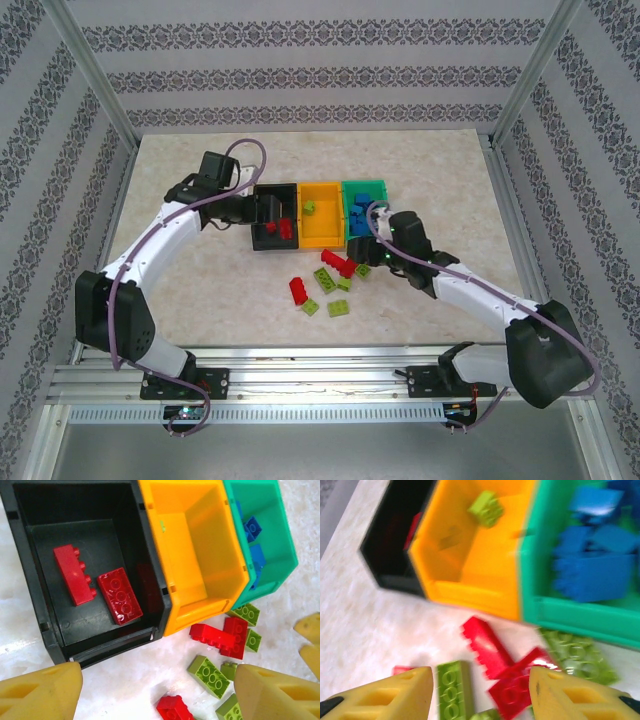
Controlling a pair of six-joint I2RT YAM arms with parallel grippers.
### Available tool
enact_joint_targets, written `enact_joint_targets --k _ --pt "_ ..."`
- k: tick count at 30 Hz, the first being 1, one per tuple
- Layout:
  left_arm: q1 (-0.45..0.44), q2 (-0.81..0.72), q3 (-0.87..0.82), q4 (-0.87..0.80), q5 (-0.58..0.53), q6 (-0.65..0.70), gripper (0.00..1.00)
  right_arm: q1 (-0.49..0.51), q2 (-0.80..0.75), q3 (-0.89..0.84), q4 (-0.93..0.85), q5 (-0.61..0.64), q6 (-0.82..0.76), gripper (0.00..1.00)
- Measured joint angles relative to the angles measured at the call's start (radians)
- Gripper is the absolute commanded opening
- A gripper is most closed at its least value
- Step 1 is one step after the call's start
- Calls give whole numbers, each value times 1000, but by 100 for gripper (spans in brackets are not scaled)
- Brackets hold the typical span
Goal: Sort the legos into containers by color
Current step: Pick up the lego from the bottom-center of the table.
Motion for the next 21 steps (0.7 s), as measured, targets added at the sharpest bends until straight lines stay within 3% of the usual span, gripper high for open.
enact_joint_targets --k 10,21 --pt "107 -18 -44 29 60 -13 80 299 230 134 -100 18 14 54" --pt "129 -30 -66 40 64 -13 79 396 501 362 -174 64 36 53"
